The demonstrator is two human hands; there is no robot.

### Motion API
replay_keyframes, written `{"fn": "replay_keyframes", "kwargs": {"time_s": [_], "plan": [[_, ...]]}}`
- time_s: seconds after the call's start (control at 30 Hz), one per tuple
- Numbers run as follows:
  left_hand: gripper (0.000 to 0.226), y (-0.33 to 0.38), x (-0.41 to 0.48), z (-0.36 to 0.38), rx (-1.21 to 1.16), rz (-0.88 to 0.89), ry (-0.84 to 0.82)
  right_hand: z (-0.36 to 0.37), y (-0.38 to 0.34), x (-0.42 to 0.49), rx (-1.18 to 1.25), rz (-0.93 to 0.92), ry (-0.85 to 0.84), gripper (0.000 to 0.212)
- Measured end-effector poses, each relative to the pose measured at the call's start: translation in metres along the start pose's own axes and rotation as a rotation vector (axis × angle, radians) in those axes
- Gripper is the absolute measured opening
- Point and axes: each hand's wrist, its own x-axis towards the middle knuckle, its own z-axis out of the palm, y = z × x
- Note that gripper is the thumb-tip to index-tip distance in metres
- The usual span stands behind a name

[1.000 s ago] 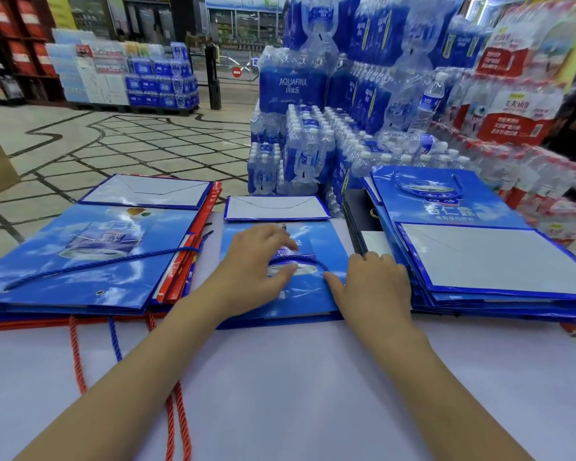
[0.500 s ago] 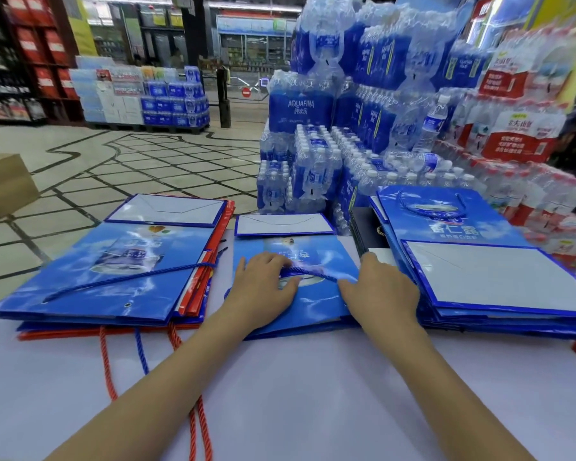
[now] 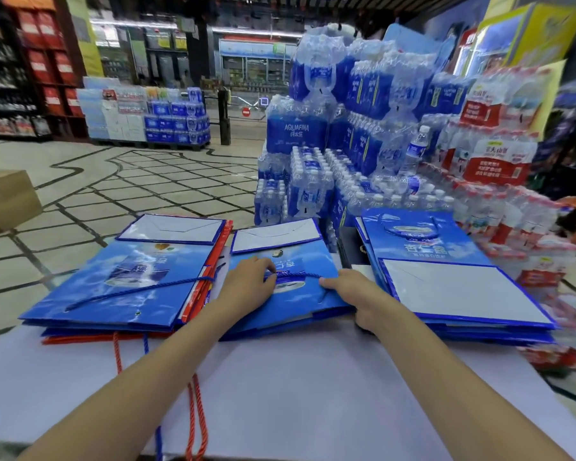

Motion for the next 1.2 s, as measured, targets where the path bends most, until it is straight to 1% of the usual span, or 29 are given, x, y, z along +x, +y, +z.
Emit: {"fn": "replay_keyframes", "kwargs": {"time_s": [0.07, 0.13, 0.17, 0.27, 0.3, 0.33, 0.4, 0.47, 0.53, 0.6, 0.7, 0.8, 0.9, 0.93, 0.97, 1.03, 1.07, 1.13, 1.17, 1.2], "plan": [[0.023, 0.004, 0.003, -0.007, -0.008, -0.040, 0.015, -0.003, -0.006, -0.003, 0.087, -0.025, -0.023, 0.008], [0.032, 0.007, 0.005, -0.014, -0.057, -0.118, 0.039, -0.011, -0.017, -0.006, 0.130, -0.065, -0.017, 0.013], [0.041, 0.009, 0.006, -0.018, -0.119, -0.184, 0.042, -0.018, -0.024, -0.008, 0.137, -0.094, 0.000, 0.014], [0.070, 0.015, 0.008, -0.027, -0.426, -0.369, 0.073, -0.045, -0.047, -0.011, 0.190, -0.185, 0.029, 0.015], [0.073, 0.021, 0.009, -0.031, -0.516, -0.408, 0.074, -0.055, -0.053, -0.014, 0.211, -0.211, 0.030, 0.015], [0.069, 0.027, 0.011, -0.035, -0.611, -0.439, 0.053, -0.064, -0.059, -0.016, 0.230, -0.234, 0.029, 0.014], [0.056, 0.044, 0.015, -0.042, -0.907, -0.504, -0.046, -0.083, -0.069, -0.021, 0.268, -0.265, 0.020, 0.013], [0.040, 0.070, 0.017, -0.050, -1.173, -0.516, -0.149, -0.102, -0.075, -0.025, 0.301, -0.290, 0.018, 0.015], [0.033, 0.096, 0.024, -0.048, -1.256, -0.444, -0.151, -0.125, -0.078, -0.031, 0.329, -0.308, 0.033, 0.017], [0.028, 0.123, 0.030, -0.042, -1.231, -0.394, -0.100, -0.151, -0.075, -0.037, 0.350, -0.315, 0.066, 0.016], [0.017, 0.164, 0.036, -0.031, -1.208, -0.340, -0.091, -0.192, -0.063, -0.047, 0.375, -0.295, 0.132, 0.016], [0.017, 0.202, 0.041, -0.015, -1.230, -0.298, -0.145, -0.226, -0.043, -0.055, 0.391, -0.259, 0.208, 0.015], [0.018, 0.229, 0.045, 0.000, -1.262, -0.302, -0.229, -0.248, -0.023, -0.059, 0.381, -0.209, 0.286, 0.013], [0.021, 0.235, 0.046, 0.007, -1.234, -0.302, -0.237, -0.255, -0.016, -0.058, 0.369, -0.192, 0.311, 0.012], [0.026, 0.236, 0.048, 0.015, -1.183, -0.295, -0.227, -0.260, -0.009, -0.058, 0.343, -0.168, 0.336, 0.012], [0.036, 0.236, 0.045, 0.032, -1.006, -0.259, -0.163, -0.267, 0.005, -0.054, 0.251, -0.105, 0.377, 0.015], [0.041, 0.234, 0.042, 0.041, -0.888, -0.243, -0.125, -0.268, 0.013, -0.052, 0.199, -0.075, 0.386, 0.017], [0.049, 0.228, 0.030, 0.056, -0.568, -0.223, -0.052, -0.267, 0.030, -0.049, 0.073, -0.017, 0.395, 0.015], [0.049, 0.226, 0.024, 0.063, -0.413, -0.215, -0.010, -0.265, 0.038, -0.048, 0.027, 0.007, 0.397, 0.014], [0.048, 0.223, 0.019, 0.070, -0.327, -0.210, 0.023, -0.262, 0.046, -0.047, -0.001, 0.019, 0.408, 0.014]]}}
